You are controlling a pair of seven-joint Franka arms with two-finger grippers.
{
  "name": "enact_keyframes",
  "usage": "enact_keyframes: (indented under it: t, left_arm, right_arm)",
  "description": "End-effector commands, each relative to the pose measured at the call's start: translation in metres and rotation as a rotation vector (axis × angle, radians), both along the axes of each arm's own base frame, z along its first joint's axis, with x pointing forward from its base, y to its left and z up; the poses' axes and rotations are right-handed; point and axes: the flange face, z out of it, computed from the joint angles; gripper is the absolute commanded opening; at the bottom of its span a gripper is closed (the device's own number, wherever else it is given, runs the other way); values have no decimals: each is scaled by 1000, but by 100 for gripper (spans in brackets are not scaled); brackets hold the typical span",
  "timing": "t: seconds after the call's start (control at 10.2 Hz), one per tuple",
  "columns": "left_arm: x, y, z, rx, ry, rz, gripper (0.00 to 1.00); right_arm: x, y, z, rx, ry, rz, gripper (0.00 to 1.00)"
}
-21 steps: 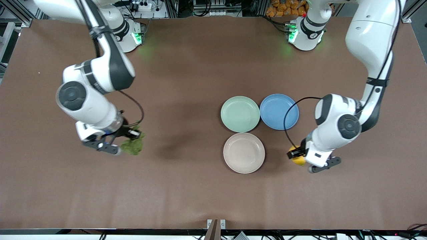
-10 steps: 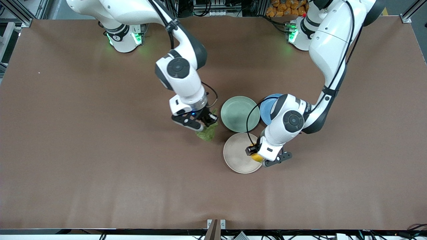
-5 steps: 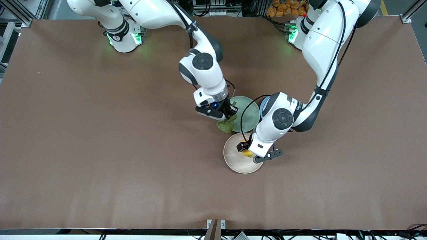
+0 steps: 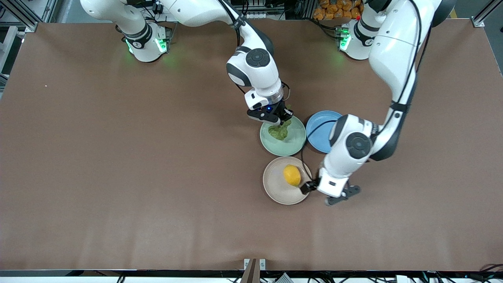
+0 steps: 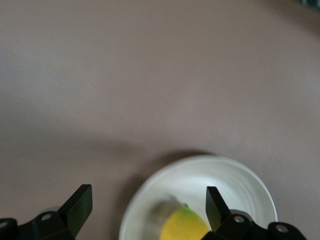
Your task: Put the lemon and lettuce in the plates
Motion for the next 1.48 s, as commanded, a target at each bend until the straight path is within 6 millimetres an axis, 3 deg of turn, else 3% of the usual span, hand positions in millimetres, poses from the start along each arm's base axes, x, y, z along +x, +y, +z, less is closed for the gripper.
enact_keyframes:
  t: [0.0,0.1,0.3,0.39,0.59,0.79,0.98,1.18,1.38]
  left_arm:
    - [6,35,40,47,-41,36,100]
    - [7,55,56,76,-21,60,100]
    - [1,107,87,155,62,39,100]
    - [-4,134,99,167,102,32,100]
    - [-29,155,107,168,143,18,100]
    - [-56,168,119,145,159,-3,100]
    - [-81,179,133,140,161,-48,100]
    - [-107,201,146,127,161,-101,100]
    - [-135,207,156,119,159,-121,100]
  right_arm:
    - [6,2,-3,21,-16,-21,73]
    - [6,3,-1,22,-21,-17,100]
    - [22,3,23,48,-47,-21,100]
    - [39,-8,35,56,-62,-37,100]
    - [63,-27,55,62,-99,-20,100]
    - [83,-55,98,31,-87,-28,100]
    - [94,-102,172,-42,-51,23,100]
    - [100,-179,283,-72,-77,84,100]
    - [104,-257,342,-115,-57,91,100]
